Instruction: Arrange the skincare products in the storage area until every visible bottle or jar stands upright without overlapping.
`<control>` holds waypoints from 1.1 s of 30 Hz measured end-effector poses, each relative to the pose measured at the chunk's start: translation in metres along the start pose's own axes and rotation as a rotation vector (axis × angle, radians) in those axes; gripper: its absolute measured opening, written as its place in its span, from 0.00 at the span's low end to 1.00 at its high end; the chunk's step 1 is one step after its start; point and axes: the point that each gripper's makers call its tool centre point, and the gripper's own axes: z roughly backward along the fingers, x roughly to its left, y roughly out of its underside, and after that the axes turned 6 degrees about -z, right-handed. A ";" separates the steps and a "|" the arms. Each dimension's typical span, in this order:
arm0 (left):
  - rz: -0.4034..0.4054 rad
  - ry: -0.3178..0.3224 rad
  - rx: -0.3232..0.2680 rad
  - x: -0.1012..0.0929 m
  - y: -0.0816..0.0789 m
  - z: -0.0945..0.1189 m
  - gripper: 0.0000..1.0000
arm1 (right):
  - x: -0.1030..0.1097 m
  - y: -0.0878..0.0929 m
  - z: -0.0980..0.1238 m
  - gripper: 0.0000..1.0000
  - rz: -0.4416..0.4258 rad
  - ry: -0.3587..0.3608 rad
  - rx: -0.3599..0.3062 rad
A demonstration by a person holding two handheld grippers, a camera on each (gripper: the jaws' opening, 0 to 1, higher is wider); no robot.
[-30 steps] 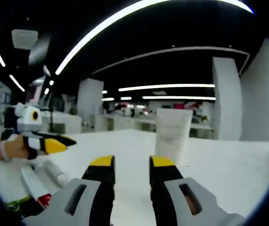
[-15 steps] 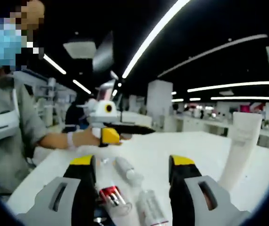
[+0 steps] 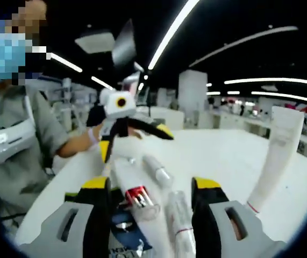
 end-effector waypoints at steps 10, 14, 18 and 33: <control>-0.017 0.124 0.186 -0.029 0.036 -0.002 0.81 | 0.012 0.023 -0.013 0.48 0.013 -0.055 0.107; 0.033 0.168 0.281 -0.035 0.053 0.004 0.69 | 0.015 0.030 -0.016 0.48 -0.002 -0.073 0.131; 0.071 0.179 0.291 -0.037 0.053 0.008 0.61 | 0.014 0.037 -0.018 0.47 -0.011 -0.075 0.147; 0.060 0.195 0.363 -0.034 0.073 0.013 0.42 | 0.012 0.063 -0.029 0.33 -0.003 -0.059 0.248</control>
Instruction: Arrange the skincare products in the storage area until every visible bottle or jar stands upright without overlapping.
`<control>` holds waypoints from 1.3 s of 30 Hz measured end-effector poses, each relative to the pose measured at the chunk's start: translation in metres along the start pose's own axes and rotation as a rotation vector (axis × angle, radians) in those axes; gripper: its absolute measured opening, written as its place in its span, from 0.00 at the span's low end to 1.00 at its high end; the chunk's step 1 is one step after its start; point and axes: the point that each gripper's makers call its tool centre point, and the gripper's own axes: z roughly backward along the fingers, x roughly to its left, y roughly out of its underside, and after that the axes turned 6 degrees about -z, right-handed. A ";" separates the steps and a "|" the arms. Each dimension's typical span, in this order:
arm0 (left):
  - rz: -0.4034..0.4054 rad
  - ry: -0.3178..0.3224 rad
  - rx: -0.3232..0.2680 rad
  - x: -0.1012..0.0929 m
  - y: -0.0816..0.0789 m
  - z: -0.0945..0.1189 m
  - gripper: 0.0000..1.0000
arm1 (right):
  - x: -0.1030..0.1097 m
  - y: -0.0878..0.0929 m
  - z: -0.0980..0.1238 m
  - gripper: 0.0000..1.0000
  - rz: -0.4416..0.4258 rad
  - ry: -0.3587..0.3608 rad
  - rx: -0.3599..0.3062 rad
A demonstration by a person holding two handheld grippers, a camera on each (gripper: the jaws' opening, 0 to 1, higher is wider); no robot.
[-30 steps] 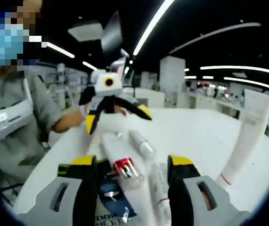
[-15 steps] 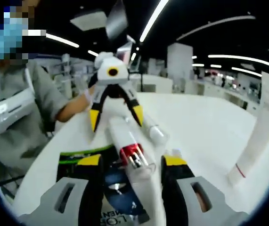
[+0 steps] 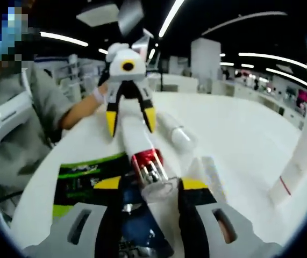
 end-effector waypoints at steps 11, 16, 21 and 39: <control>-0.005 -0.009 0.028 0.004 0.005 -0.004 0.35 | -0.004 -0.001 -0.004 0.27 0.012 0.016 0.071; -0.021 -0.007 0.014 0.003 0.002 -0.005 0.34 | 0.003 -0.006 0.001 0.26 -0.004 -0.014 0.080; -0.026 -0.010 0.008 0.004 0.001 -0.005 0.35 | 0.009 -0.022 0.008 0.25 -0.036 -0.040 0.009; -0.046 0.051 -0.043 -0.011 -0.014 -0.014 0.35 | 0.036 -0.094 0.035 0.25 0.044 -0.013 -0.247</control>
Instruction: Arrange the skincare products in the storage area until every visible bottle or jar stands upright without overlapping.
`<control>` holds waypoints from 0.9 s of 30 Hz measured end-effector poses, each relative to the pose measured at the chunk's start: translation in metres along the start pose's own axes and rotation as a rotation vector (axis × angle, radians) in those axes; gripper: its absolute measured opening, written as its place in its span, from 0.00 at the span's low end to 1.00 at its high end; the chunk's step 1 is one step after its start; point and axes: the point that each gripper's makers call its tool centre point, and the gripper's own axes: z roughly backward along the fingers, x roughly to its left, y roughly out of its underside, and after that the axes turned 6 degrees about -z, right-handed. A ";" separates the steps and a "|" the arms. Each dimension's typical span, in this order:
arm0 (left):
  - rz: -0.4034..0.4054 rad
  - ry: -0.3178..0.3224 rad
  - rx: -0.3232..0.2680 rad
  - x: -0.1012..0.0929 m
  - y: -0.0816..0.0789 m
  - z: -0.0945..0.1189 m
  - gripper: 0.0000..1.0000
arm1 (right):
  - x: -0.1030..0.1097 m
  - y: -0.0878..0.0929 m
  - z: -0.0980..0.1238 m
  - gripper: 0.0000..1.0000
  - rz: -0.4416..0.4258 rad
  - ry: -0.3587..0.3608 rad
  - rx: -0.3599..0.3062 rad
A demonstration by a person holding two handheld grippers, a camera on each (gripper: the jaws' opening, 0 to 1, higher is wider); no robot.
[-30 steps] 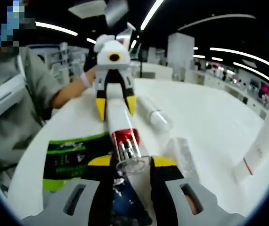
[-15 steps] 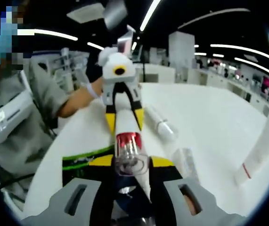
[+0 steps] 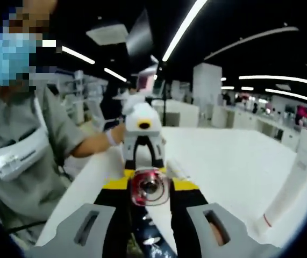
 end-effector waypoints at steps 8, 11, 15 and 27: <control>0.011 0.029 -0.057 -0.004 -0.012 -0.007 0.36 | 0.008 -0.041 -0.015 0.25 0.007 0.035 -0.160; 0.002 0.026 -0.061 -0.004 -0.014 -0.011 0.36 | 0.012 -0.052 -0.022 0.25 0.006 0.044 -0.207; -0.016 0.026 -0.067 -0.006 -0.018 -0.015 0.36 | 0.016 -0.060 -0.028 0.25 0.004 0.046 -0.248; -0.014 0.052 -0.124 -0.015 -0.034 -0.040 0.36 | 0.019 -0.076 -0.039 0.25 0.001 0.038 -0.366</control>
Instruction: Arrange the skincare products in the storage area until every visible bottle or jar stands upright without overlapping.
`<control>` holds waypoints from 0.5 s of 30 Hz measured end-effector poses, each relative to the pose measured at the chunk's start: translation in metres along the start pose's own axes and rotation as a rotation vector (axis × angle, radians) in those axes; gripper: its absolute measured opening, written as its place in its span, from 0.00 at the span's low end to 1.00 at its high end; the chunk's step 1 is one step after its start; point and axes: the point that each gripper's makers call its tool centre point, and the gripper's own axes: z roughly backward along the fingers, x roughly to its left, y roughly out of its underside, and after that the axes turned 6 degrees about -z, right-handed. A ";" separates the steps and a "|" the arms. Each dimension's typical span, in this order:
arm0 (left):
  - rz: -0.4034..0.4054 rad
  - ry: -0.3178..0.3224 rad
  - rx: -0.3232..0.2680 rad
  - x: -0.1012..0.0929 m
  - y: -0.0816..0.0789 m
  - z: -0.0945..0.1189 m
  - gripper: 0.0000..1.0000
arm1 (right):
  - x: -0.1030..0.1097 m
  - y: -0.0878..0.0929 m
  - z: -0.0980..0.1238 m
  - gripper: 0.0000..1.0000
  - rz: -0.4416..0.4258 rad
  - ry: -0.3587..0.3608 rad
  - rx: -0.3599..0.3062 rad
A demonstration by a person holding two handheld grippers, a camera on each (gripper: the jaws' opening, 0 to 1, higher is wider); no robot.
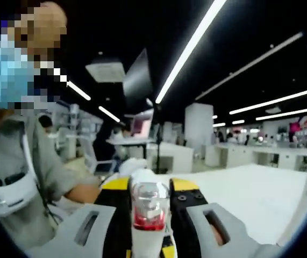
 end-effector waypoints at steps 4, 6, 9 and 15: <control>0.011 -0.001 -0.014 0.002 -0.001 -0.001 0.36 | -0.004 -0.001 0.002 0.25 -0.011 -0.006 -0.041; 0.005 0.002 -0.022 0.003 -0.002 -0.001 0.36 | -0.004 -0.002 0.003 0.26 -0.018 -0.015 -0.079; 0.000 0.004 -0.028 0.003 -0.002 0.000 0.36 | -0.007 -0.002 0.004 0.33 -0.026 -0.003 -0.089; 0.067 0.021 -0.112 0.006 -0.014 0.016 0.47 | -0.005 0.027 0.001 0.52 -0.025 -0.016 0.042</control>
